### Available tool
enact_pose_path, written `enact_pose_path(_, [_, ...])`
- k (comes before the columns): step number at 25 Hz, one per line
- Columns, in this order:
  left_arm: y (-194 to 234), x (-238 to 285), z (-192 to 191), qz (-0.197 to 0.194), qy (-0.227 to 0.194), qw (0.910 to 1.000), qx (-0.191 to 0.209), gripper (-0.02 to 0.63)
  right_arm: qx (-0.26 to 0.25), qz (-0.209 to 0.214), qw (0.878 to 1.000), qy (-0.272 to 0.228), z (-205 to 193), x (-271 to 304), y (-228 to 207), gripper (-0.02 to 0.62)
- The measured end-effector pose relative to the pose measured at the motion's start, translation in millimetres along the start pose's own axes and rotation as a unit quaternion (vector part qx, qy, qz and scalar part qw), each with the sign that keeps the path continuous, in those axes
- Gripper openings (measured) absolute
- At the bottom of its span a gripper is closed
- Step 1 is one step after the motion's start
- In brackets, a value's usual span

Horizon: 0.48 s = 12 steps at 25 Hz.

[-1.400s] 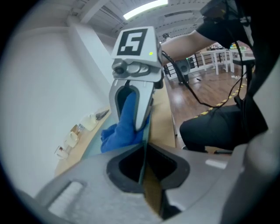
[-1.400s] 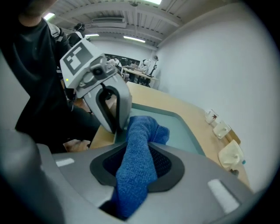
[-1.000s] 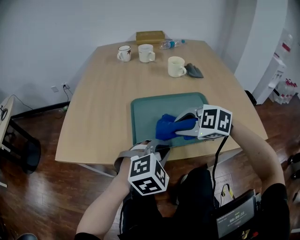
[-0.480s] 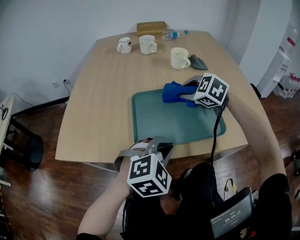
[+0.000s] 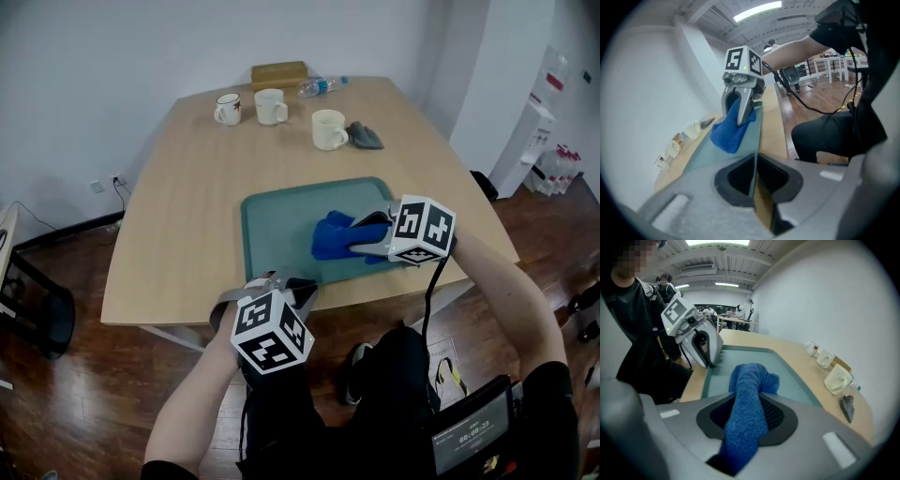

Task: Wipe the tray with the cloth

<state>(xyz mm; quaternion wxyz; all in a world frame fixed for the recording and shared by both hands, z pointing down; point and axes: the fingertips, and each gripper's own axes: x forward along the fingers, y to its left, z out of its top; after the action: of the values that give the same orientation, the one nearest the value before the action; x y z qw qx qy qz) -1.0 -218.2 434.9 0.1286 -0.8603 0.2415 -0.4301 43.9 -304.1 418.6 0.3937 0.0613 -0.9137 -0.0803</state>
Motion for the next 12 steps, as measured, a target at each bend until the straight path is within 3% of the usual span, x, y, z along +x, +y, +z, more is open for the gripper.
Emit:
enact_pose_path(5, [0.5,-0.5,0.8,0.001,0.002,1.0000,0.003,0.026,-0.008,0.023,1.000,-0.004,-4.1,-14.6,36.5,0.114])
enact_pose_path(12, [-6.8,-7.7,2.3,-0.010,-0.013,0.9997,0.021,0.026,-0.014,0.065,0.998,-0.002,-2.3,-21.3,52.2,0.114])
